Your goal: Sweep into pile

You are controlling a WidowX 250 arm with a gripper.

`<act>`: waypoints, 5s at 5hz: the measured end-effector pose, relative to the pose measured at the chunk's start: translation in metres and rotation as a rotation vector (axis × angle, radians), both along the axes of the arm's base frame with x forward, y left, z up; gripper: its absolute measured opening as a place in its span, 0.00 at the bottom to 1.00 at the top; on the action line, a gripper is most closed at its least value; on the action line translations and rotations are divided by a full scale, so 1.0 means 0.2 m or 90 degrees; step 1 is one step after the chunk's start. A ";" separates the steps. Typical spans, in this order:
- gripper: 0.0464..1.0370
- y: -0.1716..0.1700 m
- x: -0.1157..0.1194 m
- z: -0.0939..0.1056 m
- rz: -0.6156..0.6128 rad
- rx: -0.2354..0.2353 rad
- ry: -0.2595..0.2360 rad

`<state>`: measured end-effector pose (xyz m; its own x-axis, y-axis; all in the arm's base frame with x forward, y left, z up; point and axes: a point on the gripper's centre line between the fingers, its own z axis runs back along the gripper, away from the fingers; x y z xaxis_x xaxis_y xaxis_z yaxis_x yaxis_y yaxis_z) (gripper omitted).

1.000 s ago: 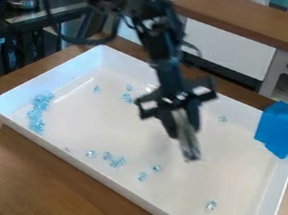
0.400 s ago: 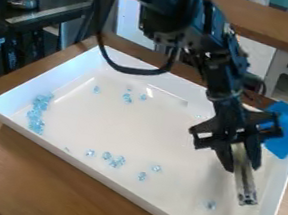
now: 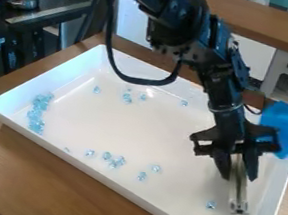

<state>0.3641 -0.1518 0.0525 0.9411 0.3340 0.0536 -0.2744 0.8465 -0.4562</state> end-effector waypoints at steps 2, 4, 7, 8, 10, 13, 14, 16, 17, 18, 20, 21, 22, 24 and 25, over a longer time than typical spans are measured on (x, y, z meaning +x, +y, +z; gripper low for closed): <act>0.34 0.04 -0.09 -0.09 -0.046 0.037 -0.012; 0.34 0.19 -0.15 -0.10 -0.081 0.072 -0.006; 0.34 0.61 -0.16 -0.11 -0.077 0.125 -0.006; 0.34 0.73 -0.19 -0.11 -0.088 0.146 -0.013; 0.34 0.94 -0.22 -0.12 -0.090 0.188 -0.010; 0.34 1.30 -0.24 -0.12 -0.080 0.263 -0.013; 0.34 1.42 -0.28 -0.12 -0.088 0.277 -0.011; 0.34 1.43 -0.29 -0.12 -0.105 0.267 -0.012; 0.34 1.34 -0.23 -0.10 -0.088 0.204 -0.005; 0.34 1.22 -0.18 -0.06 -0.074 0.153 0.000; 0.34 0.85 -0.09 -0.01 -0.108 0.094 0.005; 0.34 0.65 -0.05 0.04 -0.130 0.071 0.003; 0.34 0.51 0.03 0.14 -0.136 0.059 -0.027; 0.34 0.35 0.20 0.09 -0.136 0.068 -0.039; 0.34 0.31 0.25 0.04 -0.132 0.078 -0.035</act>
<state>0.4144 -0.0892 0.0610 0.9834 0.1211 0.1350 -0.0660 0.9323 -0.3555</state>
